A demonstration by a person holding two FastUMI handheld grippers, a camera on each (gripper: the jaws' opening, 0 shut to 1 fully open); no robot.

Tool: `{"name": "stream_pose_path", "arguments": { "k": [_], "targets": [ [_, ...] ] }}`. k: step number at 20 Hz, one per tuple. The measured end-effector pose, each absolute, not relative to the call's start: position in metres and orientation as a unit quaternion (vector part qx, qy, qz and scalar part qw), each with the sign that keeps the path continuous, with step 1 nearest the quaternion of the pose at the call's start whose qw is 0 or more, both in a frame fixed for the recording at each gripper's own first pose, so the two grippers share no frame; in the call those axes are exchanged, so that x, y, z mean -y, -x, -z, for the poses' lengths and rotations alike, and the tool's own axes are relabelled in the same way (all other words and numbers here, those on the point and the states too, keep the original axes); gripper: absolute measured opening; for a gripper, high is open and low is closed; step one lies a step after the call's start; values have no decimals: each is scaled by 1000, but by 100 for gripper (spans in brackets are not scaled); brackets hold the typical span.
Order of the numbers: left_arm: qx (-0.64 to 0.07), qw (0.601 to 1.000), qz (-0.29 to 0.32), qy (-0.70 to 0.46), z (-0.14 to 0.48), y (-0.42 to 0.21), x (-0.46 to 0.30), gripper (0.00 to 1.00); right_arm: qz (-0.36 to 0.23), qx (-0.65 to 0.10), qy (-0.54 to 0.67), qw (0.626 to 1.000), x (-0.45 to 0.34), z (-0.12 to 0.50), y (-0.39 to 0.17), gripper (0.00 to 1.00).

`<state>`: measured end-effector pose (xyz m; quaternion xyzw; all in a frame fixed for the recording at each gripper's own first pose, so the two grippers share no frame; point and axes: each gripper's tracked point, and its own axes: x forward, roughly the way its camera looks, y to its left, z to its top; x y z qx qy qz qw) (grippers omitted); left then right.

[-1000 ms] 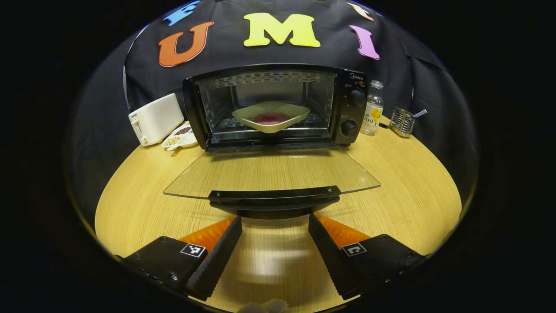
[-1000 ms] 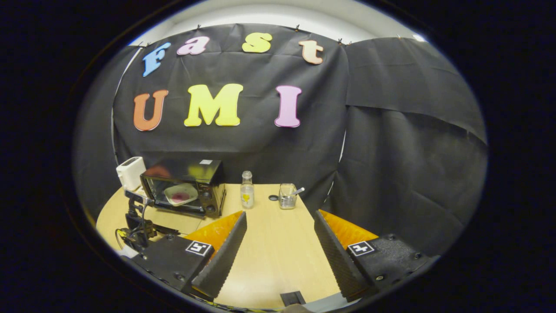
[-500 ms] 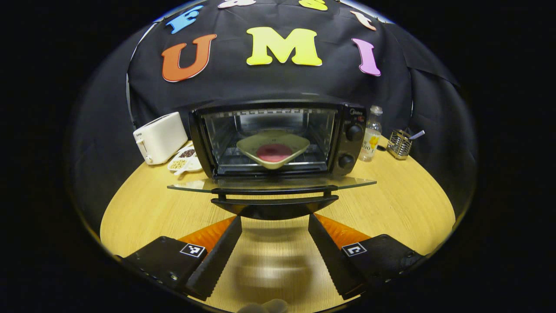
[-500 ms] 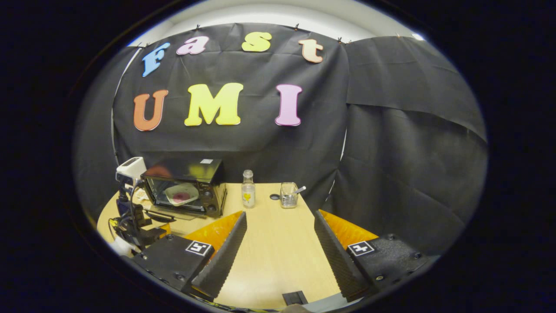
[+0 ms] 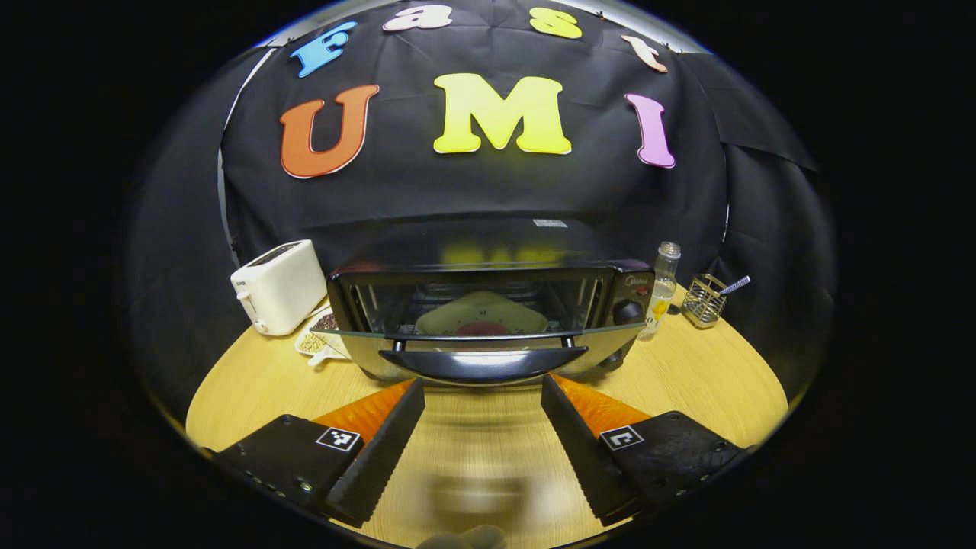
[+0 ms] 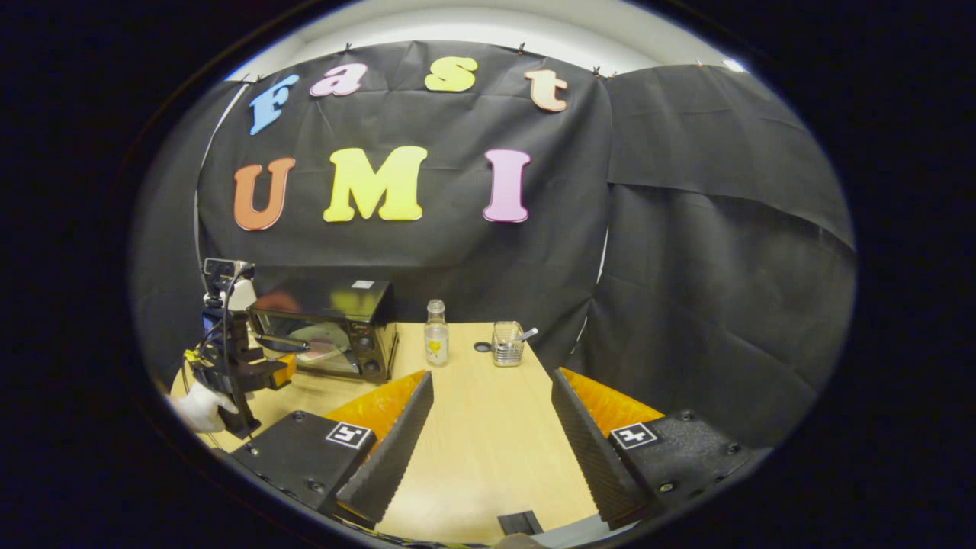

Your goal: Open the electric oven with the left hand, put the food in, and close the electric oven.

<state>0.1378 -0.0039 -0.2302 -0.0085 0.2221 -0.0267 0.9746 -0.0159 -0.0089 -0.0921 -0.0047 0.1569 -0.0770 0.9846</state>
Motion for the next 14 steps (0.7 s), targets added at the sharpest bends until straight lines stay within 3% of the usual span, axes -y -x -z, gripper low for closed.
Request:
{"name": "stream_pose_path", "arguments": {
  "k": [14],
  "targets": [
    [-213,977,27,11,214,-189,12,98,87,-152,-3,985,13,81,6,99]
  ]
}}
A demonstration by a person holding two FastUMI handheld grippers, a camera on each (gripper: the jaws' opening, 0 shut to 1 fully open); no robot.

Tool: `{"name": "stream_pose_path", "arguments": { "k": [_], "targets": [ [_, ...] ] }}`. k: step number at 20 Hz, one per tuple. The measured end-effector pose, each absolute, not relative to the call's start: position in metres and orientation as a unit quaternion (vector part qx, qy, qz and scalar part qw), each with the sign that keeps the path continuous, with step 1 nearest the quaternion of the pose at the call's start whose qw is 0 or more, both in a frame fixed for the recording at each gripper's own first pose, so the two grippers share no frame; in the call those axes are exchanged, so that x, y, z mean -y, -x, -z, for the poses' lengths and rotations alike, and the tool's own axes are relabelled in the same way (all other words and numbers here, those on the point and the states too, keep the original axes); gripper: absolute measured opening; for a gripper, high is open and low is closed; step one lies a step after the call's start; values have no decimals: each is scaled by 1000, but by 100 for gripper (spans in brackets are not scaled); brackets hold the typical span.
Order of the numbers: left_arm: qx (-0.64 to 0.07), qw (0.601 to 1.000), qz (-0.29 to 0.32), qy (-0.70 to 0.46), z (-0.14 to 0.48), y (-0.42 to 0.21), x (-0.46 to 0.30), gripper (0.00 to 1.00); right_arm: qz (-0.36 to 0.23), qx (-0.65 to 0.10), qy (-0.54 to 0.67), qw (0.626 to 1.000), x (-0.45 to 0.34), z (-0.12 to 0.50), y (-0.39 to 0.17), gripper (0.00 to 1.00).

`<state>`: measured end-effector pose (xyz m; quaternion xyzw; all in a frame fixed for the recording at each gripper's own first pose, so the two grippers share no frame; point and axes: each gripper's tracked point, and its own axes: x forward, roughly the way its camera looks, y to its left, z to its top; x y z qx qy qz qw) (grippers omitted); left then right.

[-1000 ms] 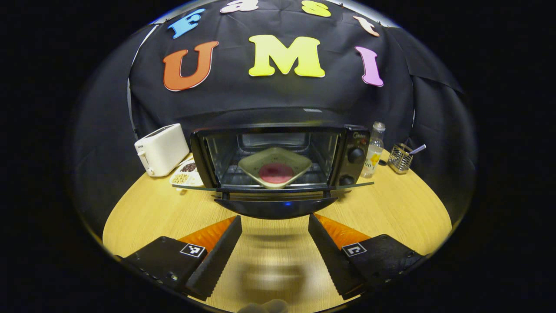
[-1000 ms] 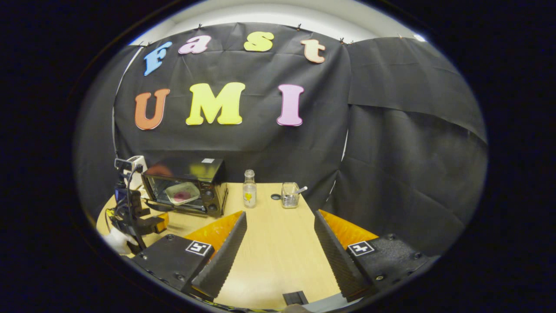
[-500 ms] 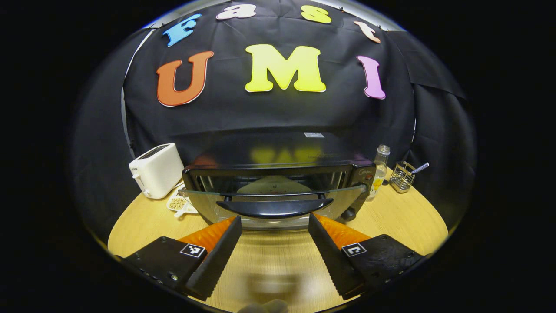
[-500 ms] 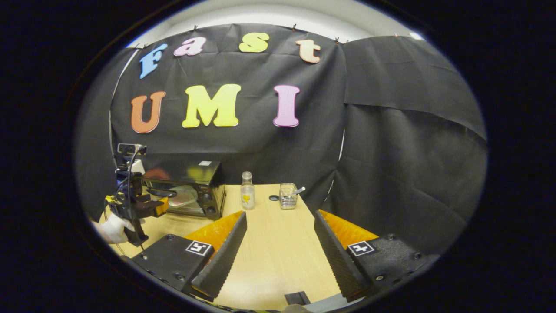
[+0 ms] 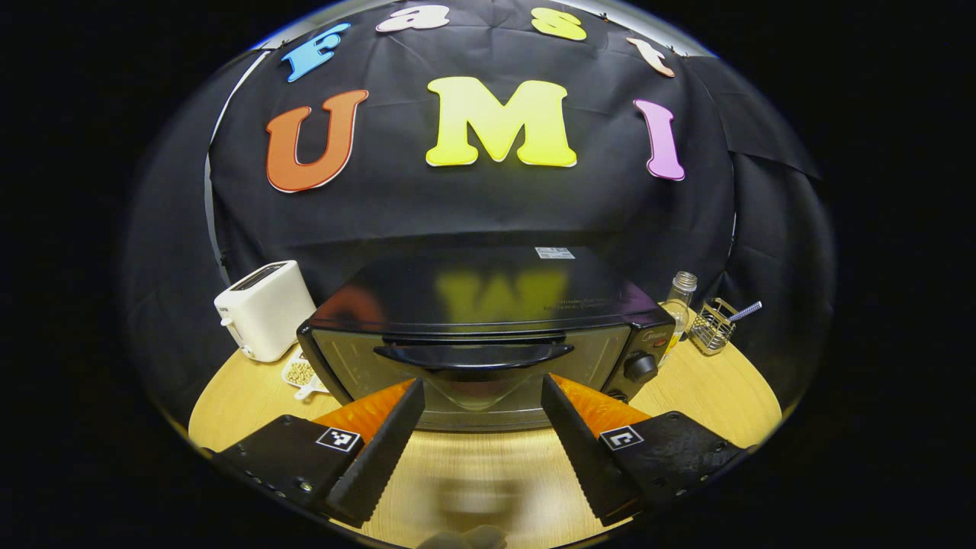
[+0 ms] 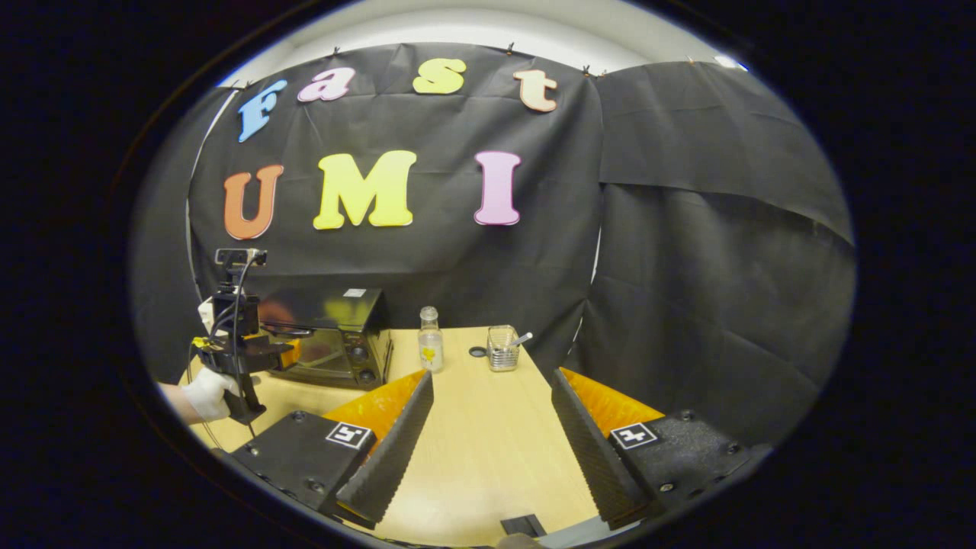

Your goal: Open the electric oven with the left hand, put the food in, and close the electric oven.

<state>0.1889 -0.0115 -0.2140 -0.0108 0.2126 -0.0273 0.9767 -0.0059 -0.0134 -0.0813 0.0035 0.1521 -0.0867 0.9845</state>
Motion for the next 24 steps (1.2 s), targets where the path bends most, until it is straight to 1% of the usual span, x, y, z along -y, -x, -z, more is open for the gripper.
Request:
{"name": "stream_pose_path", "arguments": {
  "k": [7,12,14,15,17,21,24],
  "targets": [
    [-211,977,15,17,206,-176,6,98,68,-159,-5,985,8,83,12,99],
    [-171,985,6,36,159,-137,3,98,41,-144,-19,988,11,78,23,99],
    [-150,988,4,31,136,-116,4,98,20,-133,-25,991,9,73,32,99],
    [-145,989,1,30,127,-104,6,97,7,-129,-28,991,8,69,38,97],
    [-137,990,-6,37,110,-76,13,96,-17,-119,-30,992,12,65,53,99],
    [-93,995,-26,31,58,-5,23,96,-55,-94,-25,994,30,54,82,99],
    [-72,996,-44,30,25,60,19,96,-75,-74,-38,994,45,46,102,99]
  ]
}}
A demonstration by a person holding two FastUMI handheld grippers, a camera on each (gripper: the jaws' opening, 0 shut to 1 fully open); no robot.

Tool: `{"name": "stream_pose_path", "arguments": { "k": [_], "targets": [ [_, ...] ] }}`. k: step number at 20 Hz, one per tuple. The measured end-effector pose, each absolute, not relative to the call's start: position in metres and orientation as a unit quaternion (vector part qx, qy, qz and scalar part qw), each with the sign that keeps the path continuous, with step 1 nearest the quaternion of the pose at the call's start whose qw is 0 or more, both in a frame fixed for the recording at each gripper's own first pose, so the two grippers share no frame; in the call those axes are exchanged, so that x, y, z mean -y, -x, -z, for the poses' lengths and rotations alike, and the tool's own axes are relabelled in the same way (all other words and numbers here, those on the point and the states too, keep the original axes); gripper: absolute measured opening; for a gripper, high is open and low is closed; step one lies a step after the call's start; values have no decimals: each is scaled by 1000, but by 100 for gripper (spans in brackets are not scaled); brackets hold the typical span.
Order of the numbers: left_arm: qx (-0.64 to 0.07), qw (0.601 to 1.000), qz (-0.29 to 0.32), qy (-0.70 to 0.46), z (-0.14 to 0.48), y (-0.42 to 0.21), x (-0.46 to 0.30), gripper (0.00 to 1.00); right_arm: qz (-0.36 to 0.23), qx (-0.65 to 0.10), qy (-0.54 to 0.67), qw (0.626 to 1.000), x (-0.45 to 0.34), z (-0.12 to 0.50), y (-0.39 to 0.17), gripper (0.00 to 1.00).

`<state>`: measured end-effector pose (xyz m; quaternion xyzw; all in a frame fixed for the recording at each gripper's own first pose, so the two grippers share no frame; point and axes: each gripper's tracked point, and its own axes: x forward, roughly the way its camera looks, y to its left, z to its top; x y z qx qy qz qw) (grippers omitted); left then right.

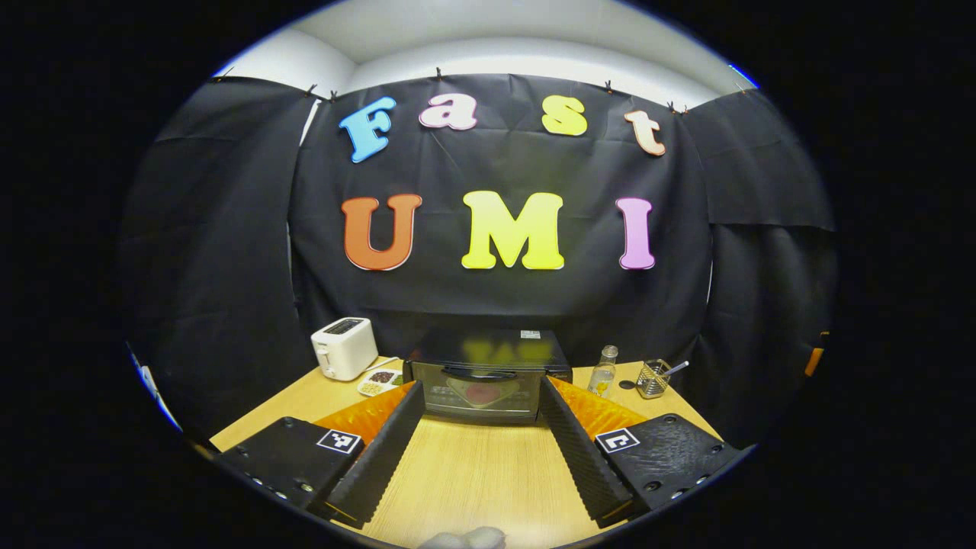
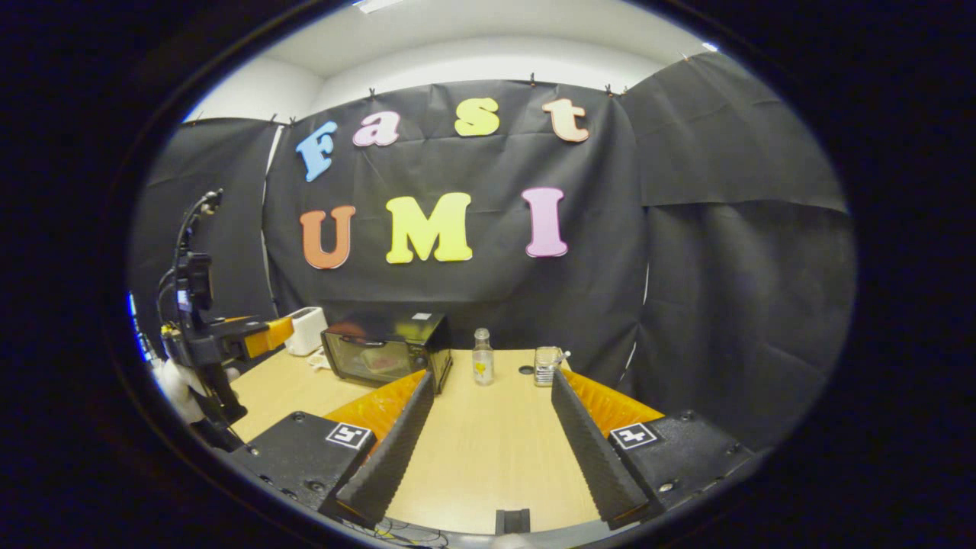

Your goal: Open the electric oven with the left hand, put the food in, and close the electric oven.

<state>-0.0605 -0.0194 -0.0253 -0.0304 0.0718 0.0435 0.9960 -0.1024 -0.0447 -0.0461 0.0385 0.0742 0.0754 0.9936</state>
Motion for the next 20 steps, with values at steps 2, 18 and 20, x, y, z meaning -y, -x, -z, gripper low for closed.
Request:
{"name": "stream_pose_path", "arguments": {
  "k": [2,18,20],
  "targets": [
    [-53,997,-57,20,-1,102,11,96,-77,-61,-46,994,52,43,111,96],
    [15,997,-82,0,-42,212,-45,95,-73,-8,-30,997,8,-10,161,96],
    [19,997,-76,-3,-46,211,-48,96,-70,-12,-29,997,5,-10,161,99]
  ]
}}
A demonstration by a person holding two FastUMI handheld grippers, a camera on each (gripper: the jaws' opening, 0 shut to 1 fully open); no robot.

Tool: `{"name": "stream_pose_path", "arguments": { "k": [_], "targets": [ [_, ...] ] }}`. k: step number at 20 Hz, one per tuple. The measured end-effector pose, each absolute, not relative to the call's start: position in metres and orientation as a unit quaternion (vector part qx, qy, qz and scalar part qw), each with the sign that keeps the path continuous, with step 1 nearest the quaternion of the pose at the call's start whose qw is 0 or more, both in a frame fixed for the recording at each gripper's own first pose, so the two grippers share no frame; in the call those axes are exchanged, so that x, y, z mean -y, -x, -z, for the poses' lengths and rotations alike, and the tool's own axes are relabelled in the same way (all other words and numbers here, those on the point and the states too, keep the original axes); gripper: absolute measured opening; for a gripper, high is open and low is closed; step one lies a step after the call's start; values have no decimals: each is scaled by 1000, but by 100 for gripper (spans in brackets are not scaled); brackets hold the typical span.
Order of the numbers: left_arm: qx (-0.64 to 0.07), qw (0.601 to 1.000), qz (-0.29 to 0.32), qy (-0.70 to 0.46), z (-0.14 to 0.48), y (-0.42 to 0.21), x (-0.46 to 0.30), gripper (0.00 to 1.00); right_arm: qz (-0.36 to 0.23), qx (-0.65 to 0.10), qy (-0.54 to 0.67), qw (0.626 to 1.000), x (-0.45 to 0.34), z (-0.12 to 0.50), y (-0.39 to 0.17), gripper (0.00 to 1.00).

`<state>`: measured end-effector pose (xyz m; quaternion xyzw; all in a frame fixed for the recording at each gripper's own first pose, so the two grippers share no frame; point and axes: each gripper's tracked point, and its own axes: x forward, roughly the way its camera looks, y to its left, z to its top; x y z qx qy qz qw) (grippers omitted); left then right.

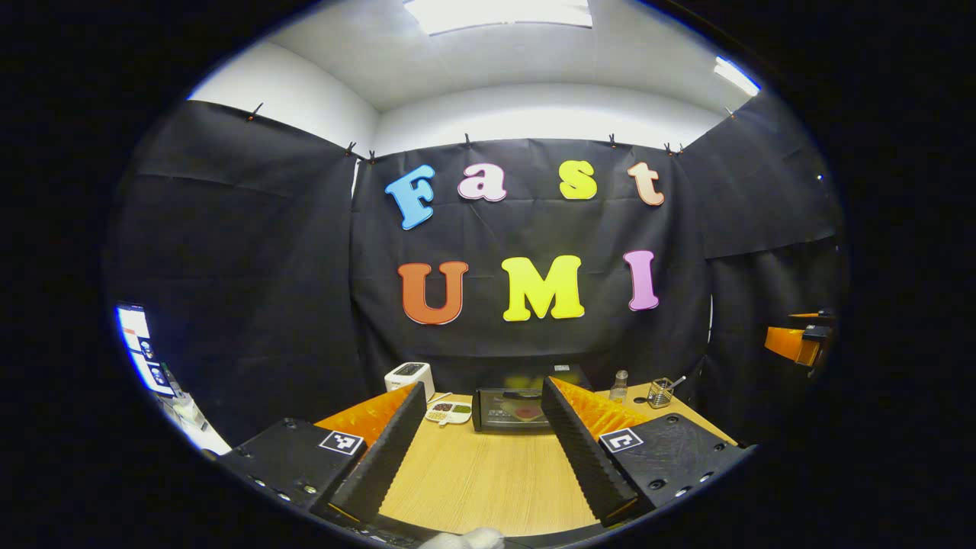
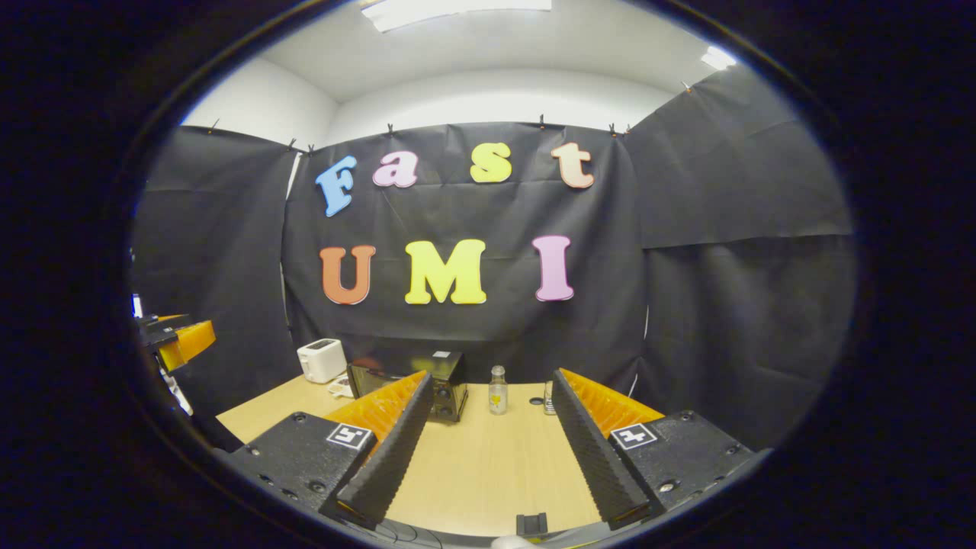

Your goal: Open the electric oven with the left hand, put the food in, and close the electric oven.

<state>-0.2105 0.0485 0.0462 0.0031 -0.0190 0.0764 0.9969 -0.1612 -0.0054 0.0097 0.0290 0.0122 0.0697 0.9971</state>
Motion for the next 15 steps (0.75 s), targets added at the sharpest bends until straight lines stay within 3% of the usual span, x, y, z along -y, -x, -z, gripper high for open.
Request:
{"name": "stream_pose_path", "arguments": {
  "k": [15],
  "targets": [
    [20,999,-32,11,-48,188,-53,96,-61,-4,-20,998,-17,-38,155,96]
  ]
}}
